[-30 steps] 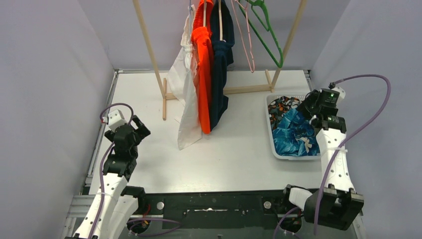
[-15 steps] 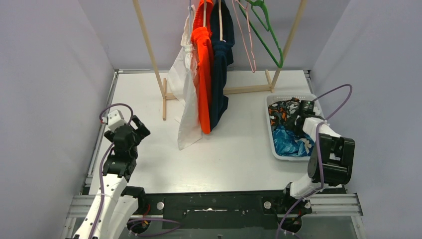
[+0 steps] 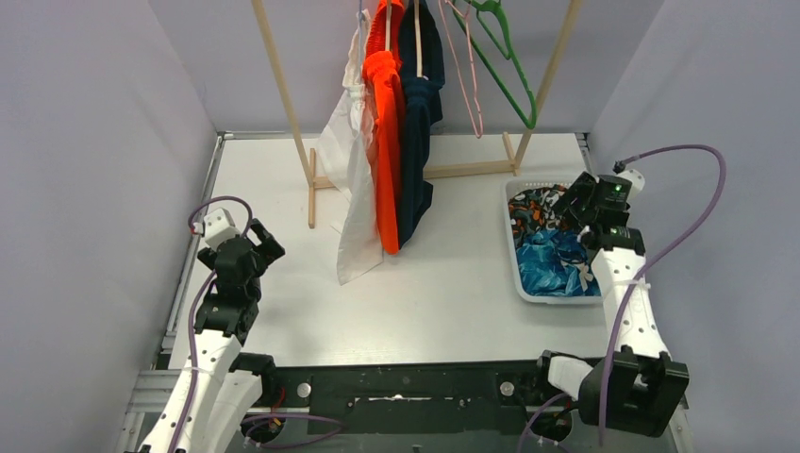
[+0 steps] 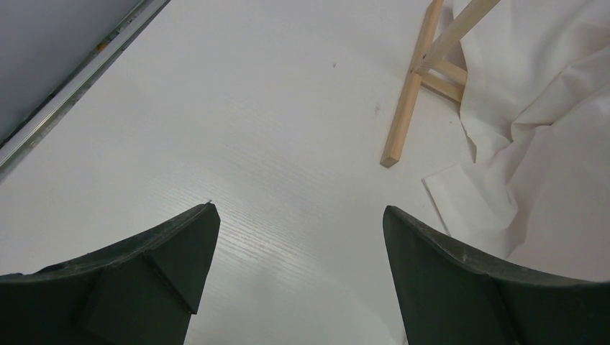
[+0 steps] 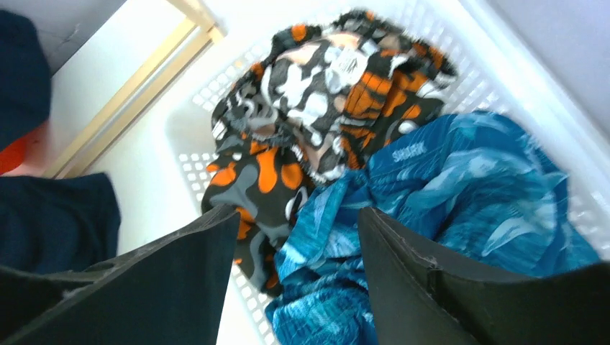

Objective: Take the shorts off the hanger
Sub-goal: Place the shorts in the basket.

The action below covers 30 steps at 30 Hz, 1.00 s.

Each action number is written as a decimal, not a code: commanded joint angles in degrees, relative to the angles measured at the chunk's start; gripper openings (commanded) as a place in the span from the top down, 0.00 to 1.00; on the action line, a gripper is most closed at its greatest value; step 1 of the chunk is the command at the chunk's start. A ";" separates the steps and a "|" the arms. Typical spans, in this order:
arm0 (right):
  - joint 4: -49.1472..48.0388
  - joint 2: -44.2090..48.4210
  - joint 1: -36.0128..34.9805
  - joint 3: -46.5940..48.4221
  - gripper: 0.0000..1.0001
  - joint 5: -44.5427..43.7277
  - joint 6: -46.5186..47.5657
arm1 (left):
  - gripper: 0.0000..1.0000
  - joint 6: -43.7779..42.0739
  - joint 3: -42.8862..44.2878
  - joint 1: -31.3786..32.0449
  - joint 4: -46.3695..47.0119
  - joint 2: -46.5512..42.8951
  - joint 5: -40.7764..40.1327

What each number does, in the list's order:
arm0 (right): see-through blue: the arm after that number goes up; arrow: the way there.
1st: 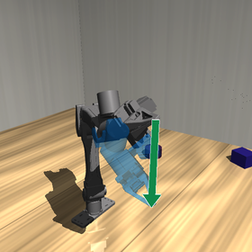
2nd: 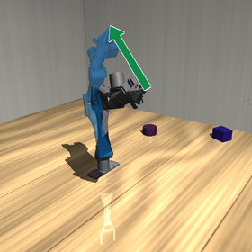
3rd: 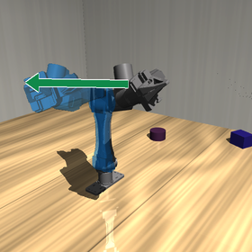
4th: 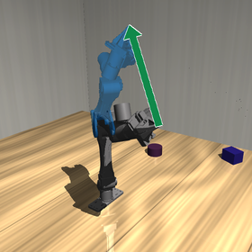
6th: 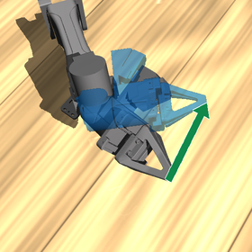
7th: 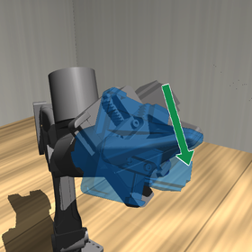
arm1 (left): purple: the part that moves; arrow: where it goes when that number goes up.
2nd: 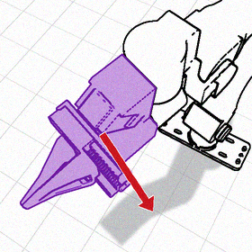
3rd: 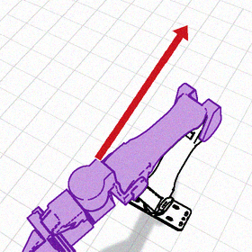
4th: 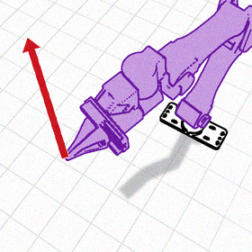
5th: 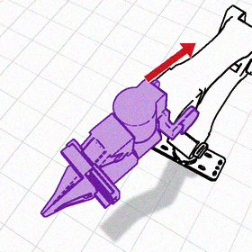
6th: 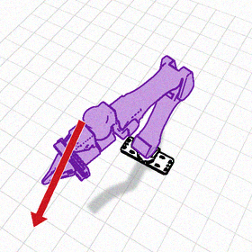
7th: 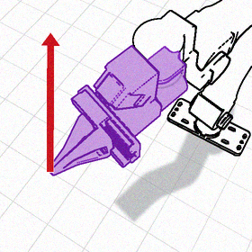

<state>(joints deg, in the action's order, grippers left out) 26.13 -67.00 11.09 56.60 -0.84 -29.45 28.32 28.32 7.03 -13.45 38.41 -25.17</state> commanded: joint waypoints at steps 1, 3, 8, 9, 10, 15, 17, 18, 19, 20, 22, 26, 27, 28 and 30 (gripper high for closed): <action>-0.79 0.90 -0.69 -8.27 0.39 7.41 -1.83 | 0.15 0.25 0.39 -0.35 3.02 -0.58 0.93; -2.11 -0.50 -1.12 -13.01 0.42 7.08 -3.74 | 0.15 0.25 0.42 -0.37 2.99 -0.53 1.14; -2.33 -10.14 -0.81 -16.74 0.49 0.11 -3.34 | 0.15 0.25 0.42 -0.35 2.91 -0.58 1.32; -1.68 -11.89 -0.77 -15.75 0.51 -0.77 -2.85 | 0.15 0.25 0.42 -0.35 2.93 -0.54 1.39; -0.78 -13.12 -0.85 -14.75 0.51 -1.24 -2.48 | 0.15 0.25 0.47 -0.36 2.91 -0.53 1.48; 2.20 -7.33 -2.21 -10.21 0.49 -1.11 -2.16 | 0.15 0.34 0.51 -0.35 2.66 -0.54 1.21; 3.22 -2.79 -2.81 -8.44 0.42 -0.74 -1.79 | 0.15 0.34 0.51 -0.35 2.64 -0.53 1.24; 3.76 -0.48 -2.89 -7.57 0.39 -0.78 -1.69 | 0.15 0.34 0.51 -0.35 2.64 -0.53 1.24; 4.22 1.72 -2.97 -6.62 0.36 -0.93 -1.55 | 0.15 0.34 0.51 -0.35 2.64 -0.48 1.34; 4.66 3.66 -2.98 -6.06 0.33 -1.28 -1.35 | 0.15 0.34 0.51 -0.35 2.69 -0.48 1.40; 5.28 7.31 -2.93 -5.41 0.27 -1.81 -0.83 | 0.15 0.34 0.51 -0.37 2.73 -0.46 1.51; 3.76 13.67 -2.95 -6.68 0.21 3.21 0.54 | 0.15 0.34 0.51 -0.38 2.82 -0.39 1.69; 1.96 15.00 -3.08 -7.79 0.19 6.47 1.02 | 0.15 0.34 0.51 -0.40 2.82 -0.36 1.80; 0.31 16.39 -3.07 -9.06 0.17 10.00 1.39 | 0.15 0.34 0.51 -0.38 2.82 -0.36 1.85; -2.94 18.57 -3.13 -12.12 0.13 18.44 1.16 | 0.15 0.34 0.51 -0.34 2.90 -0.31 1.95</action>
<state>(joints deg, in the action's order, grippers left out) 28.84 -51.57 8.43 48.75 3.95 -29.87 28.36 28.32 7.03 -13.45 38.41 -24.58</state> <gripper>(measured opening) 0.836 0.849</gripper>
